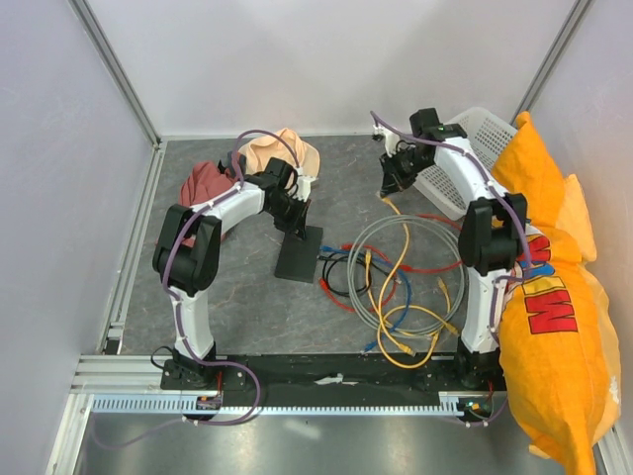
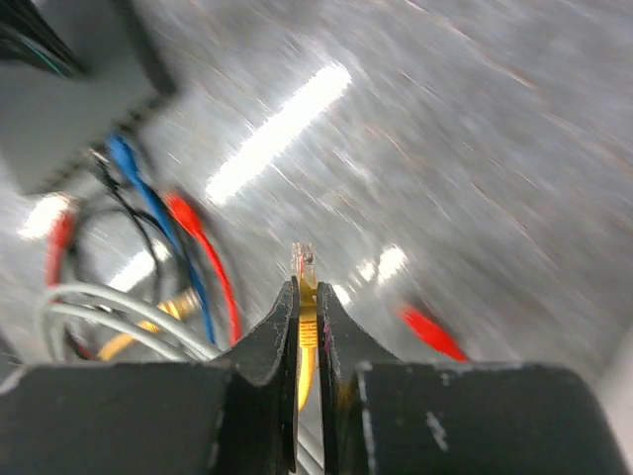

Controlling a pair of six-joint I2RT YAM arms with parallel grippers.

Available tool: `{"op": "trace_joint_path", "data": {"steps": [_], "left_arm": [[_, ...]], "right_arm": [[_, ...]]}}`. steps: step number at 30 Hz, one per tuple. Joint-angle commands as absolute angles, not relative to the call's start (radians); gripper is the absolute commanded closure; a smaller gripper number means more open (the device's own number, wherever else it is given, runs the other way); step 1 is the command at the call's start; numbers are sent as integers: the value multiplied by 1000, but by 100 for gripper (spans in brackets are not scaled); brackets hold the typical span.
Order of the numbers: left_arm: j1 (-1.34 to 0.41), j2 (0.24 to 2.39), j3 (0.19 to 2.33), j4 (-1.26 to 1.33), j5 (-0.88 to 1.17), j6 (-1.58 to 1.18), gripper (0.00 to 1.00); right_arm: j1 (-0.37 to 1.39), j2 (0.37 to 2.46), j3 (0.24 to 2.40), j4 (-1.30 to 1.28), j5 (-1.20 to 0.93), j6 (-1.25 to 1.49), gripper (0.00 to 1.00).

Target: Pull the plug from the switch port

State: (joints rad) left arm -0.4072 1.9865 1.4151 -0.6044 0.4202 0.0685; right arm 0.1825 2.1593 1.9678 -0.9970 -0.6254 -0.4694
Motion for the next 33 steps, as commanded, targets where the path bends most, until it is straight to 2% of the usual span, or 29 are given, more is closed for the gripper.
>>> {"op": "trace_joint_path", "data": {"steps": [1,8,21,26,27,28,30,31,33], "left_arm": [[-420,2075,1420,-647,367,110,98],[-426,2092,1427,-644,388,98,98],[-428,2117,1447,-634,396,92,98],[-428,2126,1457,-634,400,91,98],[-428,2131,1463,-634,402,91,98],[-428,2132,1463,-634,405,91,98],[-429,2137,1473,-635,405,91,98],[-428,2137,1476,-637,406,91,98],[-428,2140,1483,-641,403,92,98]], "right_arm": [[187,2034,1890,-1013,-346,-584,100],[181,1895,1766,-911,-22,-667,100],[153,1784,1458,-830,89,-755,100],[153,1833,1454,-798,117,-756,100],[152,1844,1471,-798,121,-749,97],[153,1859,1482,-795,121,-735,80],[156,1868,1508,-790,109,-703,69],[161,1868,1514,-785,107,-689,57],[164,1864,1552,-782,59,-648,46]]}}
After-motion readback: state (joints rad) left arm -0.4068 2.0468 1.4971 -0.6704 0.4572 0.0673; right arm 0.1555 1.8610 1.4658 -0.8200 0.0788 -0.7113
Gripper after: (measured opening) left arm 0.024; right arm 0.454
